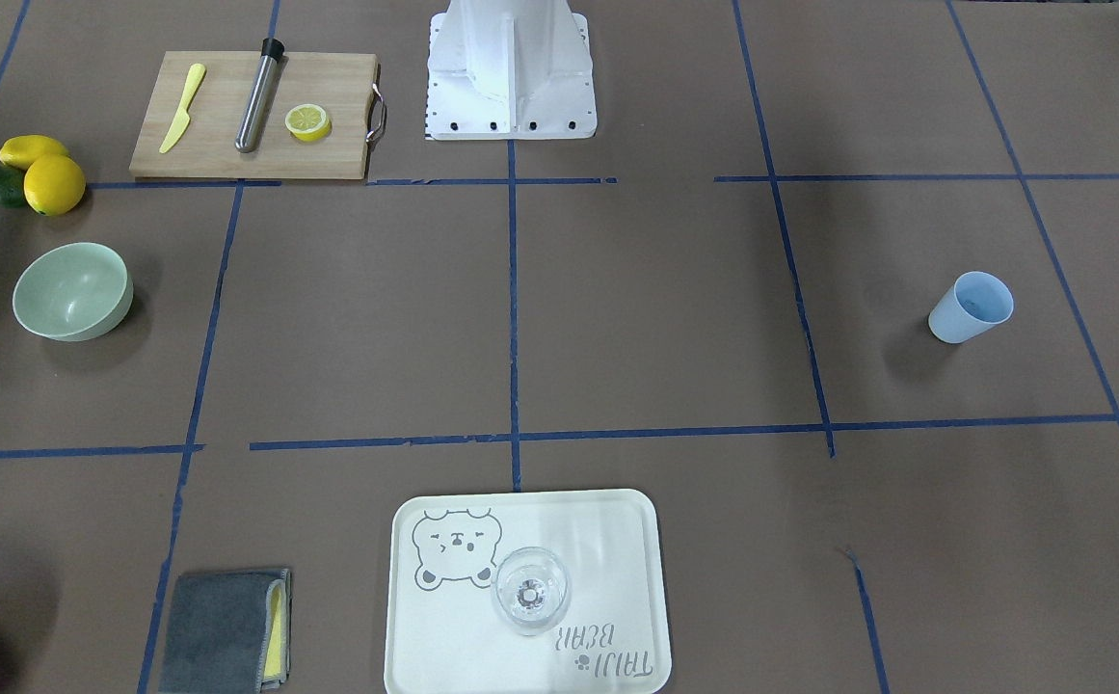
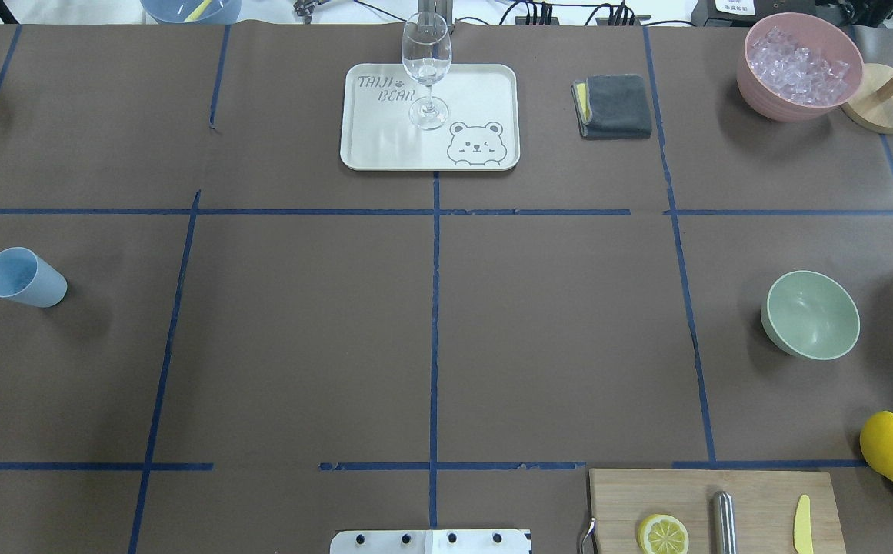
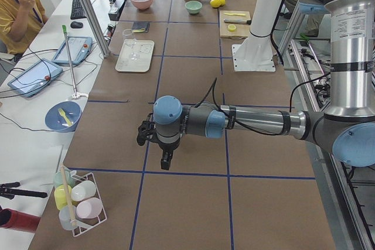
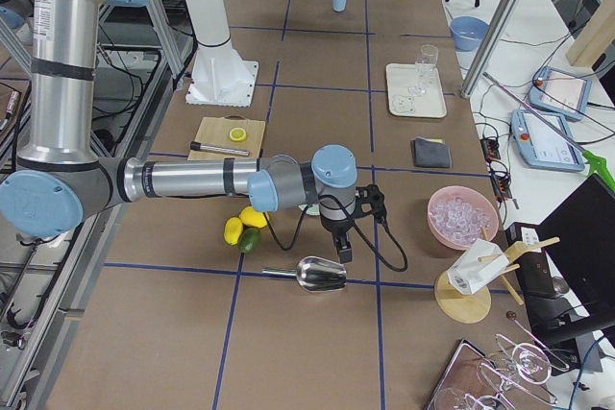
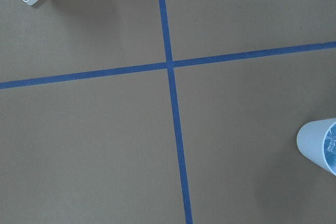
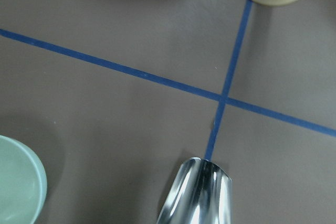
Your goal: Pour ice into bowl
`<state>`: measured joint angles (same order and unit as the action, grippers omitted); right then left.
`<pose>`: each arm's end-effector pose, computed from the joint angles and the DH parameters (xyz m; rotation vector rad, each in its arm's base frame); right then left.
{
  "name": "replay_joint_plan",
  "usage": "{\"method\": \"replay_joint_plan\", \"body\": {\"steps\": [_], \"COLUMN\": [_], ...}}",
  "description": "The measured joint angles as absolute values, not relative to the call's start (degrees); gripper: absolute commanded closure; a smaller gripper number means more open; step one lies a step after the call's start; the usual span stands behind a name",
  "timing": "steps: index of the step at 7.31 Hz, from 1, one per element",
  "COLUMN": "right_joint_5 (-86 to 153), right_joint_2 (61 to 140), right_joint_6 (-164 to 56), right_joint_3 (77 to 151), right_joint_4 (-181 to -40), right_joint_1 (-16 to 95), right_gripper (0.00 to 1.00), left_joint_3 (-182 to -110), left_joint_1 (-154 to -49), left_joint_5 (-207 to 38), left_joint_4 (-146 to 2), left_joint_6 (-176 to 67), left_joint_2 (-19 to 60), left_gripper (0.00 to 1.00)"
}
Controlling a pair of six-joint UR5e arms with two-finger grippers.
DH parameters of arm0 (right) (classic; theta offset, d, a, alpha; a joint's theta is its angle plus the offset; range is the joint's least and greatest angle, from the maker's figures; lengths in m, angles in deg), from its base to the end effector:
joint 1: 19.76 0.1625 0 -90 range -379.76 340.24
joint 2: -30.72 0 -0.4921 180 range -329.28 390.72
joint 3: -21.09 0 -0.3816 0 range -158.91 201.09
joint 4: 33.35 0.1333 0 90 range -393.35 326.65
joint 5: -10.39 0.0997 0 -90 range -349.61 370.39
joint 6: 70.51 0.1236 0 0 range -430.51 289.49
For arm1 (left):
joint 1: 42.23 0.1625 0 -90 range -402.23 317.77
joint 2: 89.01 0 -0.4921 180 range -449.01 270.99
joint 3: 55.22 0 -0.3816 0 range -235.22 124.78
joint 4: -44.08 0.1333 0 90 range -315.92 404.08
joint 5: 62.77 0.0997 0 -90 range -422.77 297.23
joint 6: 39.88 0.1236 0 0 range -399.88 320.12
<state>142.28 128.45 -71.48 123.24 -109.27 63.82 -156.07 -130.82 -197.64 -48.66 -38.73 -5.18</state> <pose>0.0015 -0.4409 0.6763 0.2741 -0.7399 -0.2402 -0.0353 -0.4386 0.6946 0.1211 0.7825 0.0930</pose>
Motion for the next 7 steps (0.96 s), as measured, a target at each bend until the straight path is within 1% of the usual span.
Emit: {"method": "replay_joint_plan", "body": {"steps": [2,5,6,7], "right_joint_5": [143.41,146.03,145.52,144.20], "right_joint_2": [128.43,129.25,129.76,129.87], "right_joint_6": [-69.78,-55.58,-52.17,-49.91], "right_joint_3": [123.58,122.90,121.19,117.92], "right_joint_4": [-100.25,-92.72,-88.97,-84.43], "right_joint_1": [58.48,47.64,44.65,42.31], "right_gripper": [0.00,0.02,0.02,0.02], "left_joint_3": [-156.16,-156.20,-156.20,-156.20], "left_joint_1": [-130.79,-130.74,-130.71,-130.68], "left_joint_5": [-197.66,-197.70,-197.74,-197.76], "left_joint_4": [-48.74,-48.83,-48.89,-48.95], "left_joint_6": [-38.68,-38.65,-38.67,-38.68], "left_joint_2": [-5.10,-5.07,-5.07,-5.07], "left_gripper": [0.00,0.00,0.00,0.00]}}
